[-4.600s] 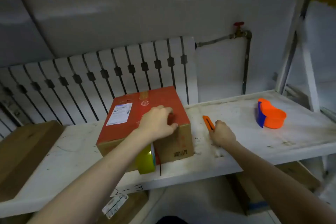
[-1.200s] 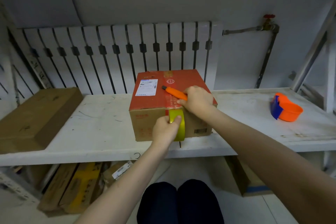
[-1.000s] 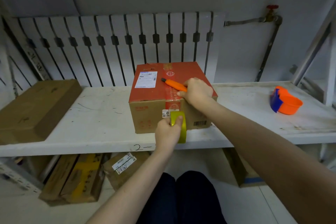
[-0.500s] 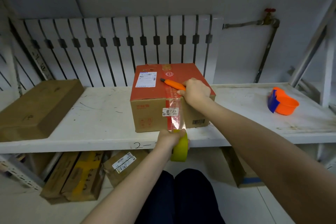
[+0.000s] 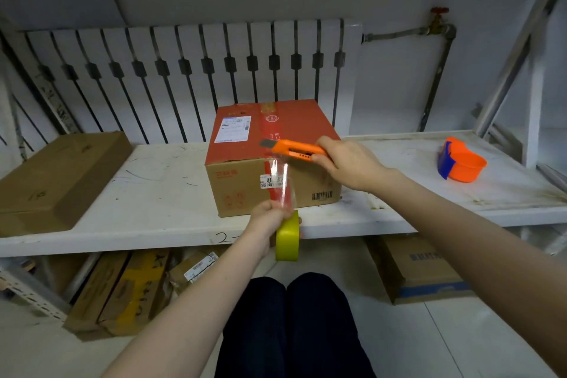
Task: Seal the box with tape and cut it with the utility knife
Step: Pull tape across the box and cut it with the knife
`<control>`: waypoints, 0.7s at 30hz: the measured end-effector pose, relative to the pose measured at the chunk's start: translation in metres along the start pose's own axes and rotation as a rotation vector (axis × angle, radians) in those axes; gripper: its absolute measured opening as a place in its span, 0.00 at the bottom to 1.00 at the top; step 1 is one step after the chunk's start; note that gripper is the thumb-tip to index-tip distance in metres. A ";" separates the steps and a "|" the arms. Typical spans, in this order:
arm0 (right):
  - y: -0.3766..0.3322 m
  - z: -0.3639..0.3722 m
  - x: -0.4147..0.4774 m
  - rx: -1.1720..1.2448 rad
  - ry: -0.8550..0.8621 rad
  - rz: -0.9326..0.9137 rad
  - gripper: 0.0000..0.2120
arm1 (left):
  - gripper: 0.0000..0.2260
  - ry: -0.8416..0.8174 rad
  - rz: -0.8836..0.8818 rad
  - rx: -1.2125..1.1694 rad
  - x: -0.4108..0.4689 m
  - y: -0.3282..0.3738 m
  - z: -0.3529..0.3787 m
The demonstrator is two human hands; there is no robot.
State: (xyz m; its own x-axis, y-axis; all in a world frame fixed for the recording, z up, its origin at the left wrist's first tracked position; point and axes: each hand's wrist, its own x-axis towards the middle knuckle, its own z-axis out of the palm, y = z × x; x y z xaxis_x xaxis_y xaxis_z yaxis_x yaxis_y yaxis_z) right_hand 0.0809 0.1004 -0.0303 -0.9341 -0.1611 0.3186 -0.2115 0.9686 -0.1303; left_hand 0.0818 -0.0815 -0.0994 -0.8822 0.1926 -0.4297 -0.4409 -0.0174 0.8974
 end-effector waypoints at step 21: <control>-0.001 0.001 -0.012 -0.580 -0.014 -0.143 0.10 | 0.16 0.212 0.113 0.220 0.022 -0.003 -0.001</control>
State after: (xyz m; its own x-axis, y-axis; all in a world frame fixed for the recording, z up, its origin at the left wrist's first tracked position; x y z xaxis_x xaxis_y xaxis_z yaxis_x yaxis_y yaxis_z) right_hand 0.0918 0.1016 -0.0344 -0.9123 -0.2962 0.2827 -0.1473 0.8817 0.4483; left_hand 0.0636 -0.0787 -0.1113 -0.9486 -0.0072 -0.3164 -0.3120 0.1902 0.9309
